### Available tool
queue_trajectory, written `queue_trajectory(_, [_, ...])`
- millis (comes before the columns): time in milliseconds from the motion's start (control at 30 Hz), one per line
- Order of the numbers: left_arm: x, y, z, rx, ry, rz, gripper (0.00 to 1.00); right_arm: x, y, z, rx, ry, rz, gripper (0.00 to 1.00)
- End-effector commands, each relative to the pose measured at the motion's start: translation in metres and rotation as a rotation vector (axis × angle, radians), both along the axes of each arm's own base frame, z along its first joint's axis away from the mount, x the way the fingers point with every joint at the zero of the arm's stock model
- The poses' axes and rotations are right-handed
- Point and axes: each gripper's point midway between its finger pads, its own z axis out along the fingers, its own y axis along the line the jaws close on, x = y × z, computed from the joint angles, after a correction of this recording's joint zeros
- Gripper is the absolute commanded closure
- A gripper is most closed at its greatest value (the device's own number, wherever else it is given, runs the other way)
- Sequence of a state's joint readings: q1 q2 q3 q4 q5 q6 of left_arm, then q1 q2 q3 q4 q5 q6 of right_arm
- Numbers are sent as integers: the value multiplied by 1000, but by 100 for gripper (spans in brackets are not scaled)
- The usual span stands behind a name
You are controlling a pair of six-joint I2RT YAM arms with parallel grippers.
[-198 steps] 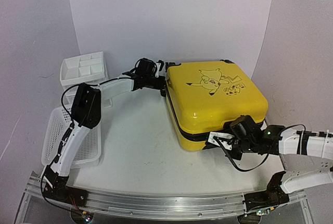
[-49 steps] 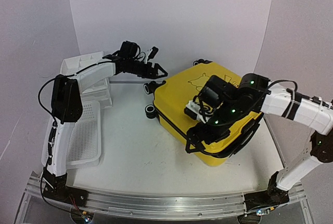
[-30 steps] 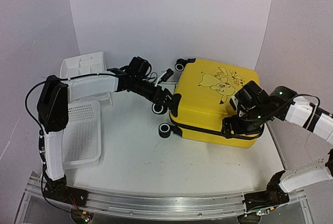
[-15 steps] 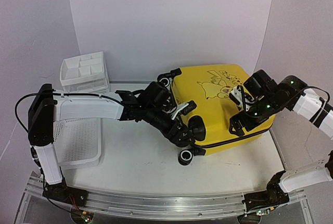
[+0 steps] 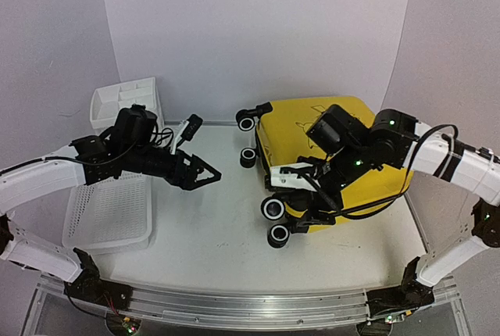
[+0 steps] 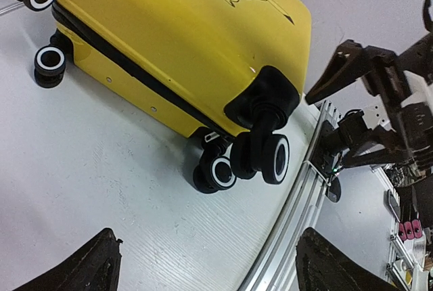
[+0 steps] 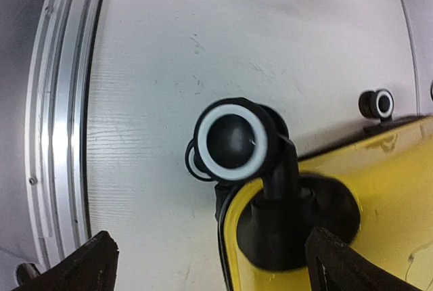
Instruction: Open, take out, and arrange the luggage
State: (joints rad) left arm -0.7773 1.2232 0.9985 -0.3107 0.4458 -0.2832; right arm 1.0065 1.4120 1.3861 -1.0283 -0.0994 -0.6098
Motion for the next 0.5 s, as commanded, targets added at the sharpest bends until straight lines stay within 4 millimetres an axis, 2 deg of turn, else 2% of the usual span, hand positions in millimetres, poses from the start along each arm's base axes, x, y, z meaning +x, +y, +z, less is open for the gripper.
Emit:
queue_trajectory(0, [-10,15,-2,-23,3,54,10,17,34,20,16,-166,209,2])
queue_trajectory(67, [-16,20,-11,-21,28,60,10,27,45,17,1,-145,165,2])
queue_trajectory(200, [-24,28,-20,-29,47,66,10,33,57,3,-27,-91,139,2])
queue_trajectory(467, [-31,32,-18,-52,44,64,10,44,66,-19,-134,-19,88,2])
